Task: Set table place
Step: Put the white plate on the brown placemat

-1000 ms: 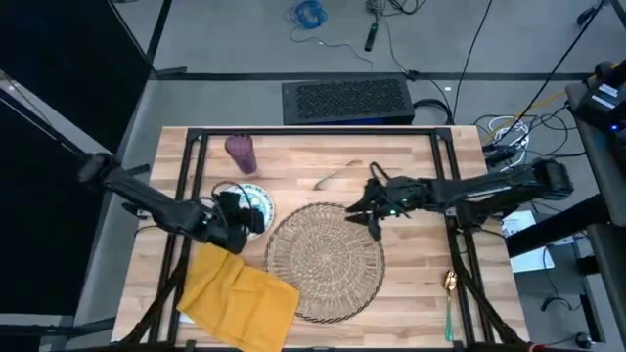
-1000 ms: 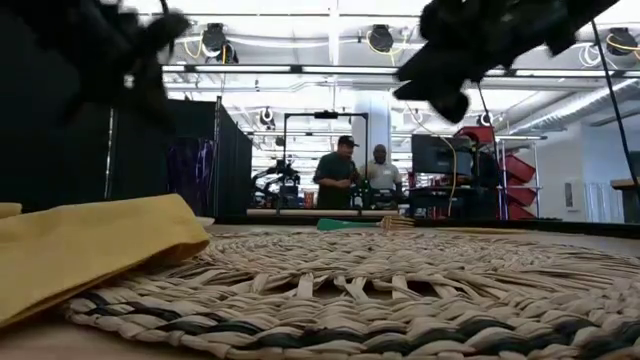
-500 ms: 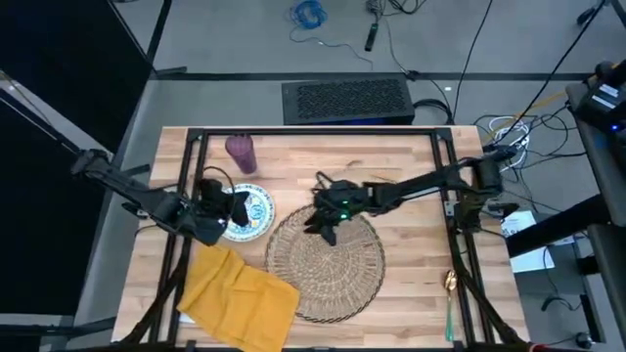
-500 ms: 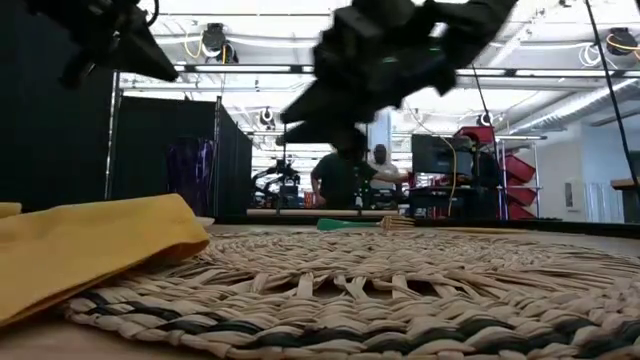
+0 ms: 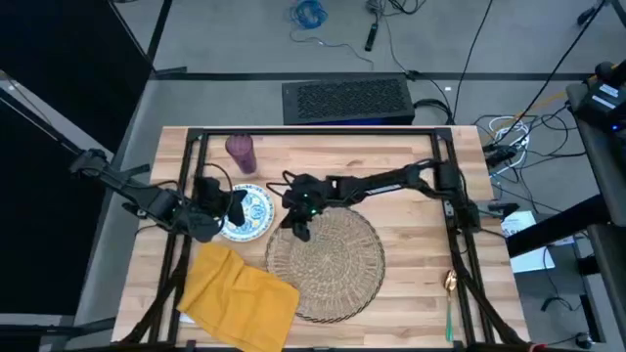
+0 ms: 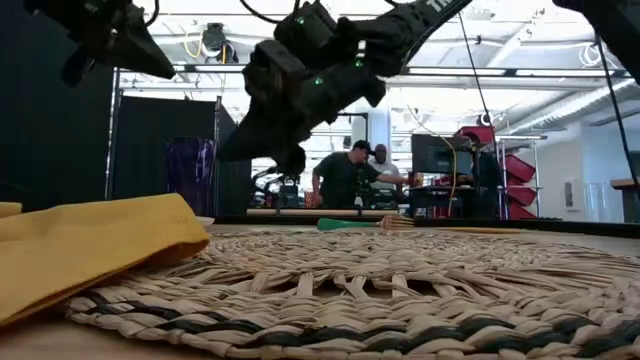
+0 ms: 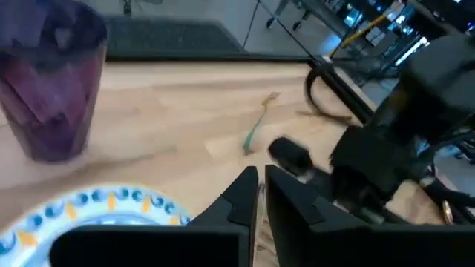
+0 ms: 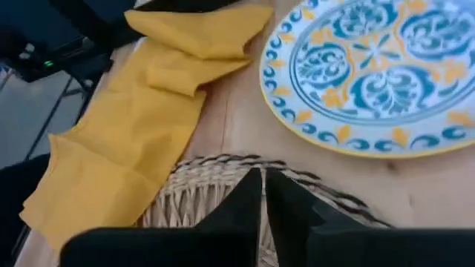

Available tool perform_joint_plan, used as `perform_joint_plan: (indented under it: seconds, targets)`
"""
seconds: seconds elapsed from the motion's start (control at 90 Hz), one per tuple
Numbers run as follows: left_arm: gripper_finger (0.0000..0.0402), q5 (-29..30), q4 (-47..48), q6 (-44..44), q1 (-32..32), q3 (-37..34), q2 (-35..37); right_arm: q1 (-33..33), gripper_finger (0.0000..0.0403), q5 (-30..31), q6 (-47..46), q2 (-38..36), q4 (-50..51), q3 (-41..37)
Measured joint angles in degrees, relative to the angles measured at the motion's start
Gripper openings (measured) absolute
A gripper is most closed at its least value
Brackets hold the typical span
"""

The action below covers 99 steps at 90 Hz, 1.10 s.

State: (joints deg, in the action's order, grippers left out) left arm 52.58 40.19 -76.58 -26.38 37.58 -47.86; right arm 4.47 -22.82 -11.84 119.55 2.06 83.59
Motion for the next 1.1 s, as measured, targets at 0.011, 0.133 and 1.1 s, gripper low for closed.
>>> perform_joint_plan:
  seconds: [0.011,0.133,1.1]
  targets:
    - [0.0013,-0.5,0.2,-0.7,0.1,-0.2,0.0,0.0,0.0002,0.0,0.3,-0.3,0.7,0.0]
    - [0.0013,-6.7,7.7,-11.7,1.5,-1.4,-1.4,0.4,0.0001,1.6,4.1,-4.3,9.8,0.0]
    - [0.0013,-30.4,21.4,19.5,36.3,4.1,9.6,2.6,0.0,8.0,7.8,-33.0,23.7,-13.2]
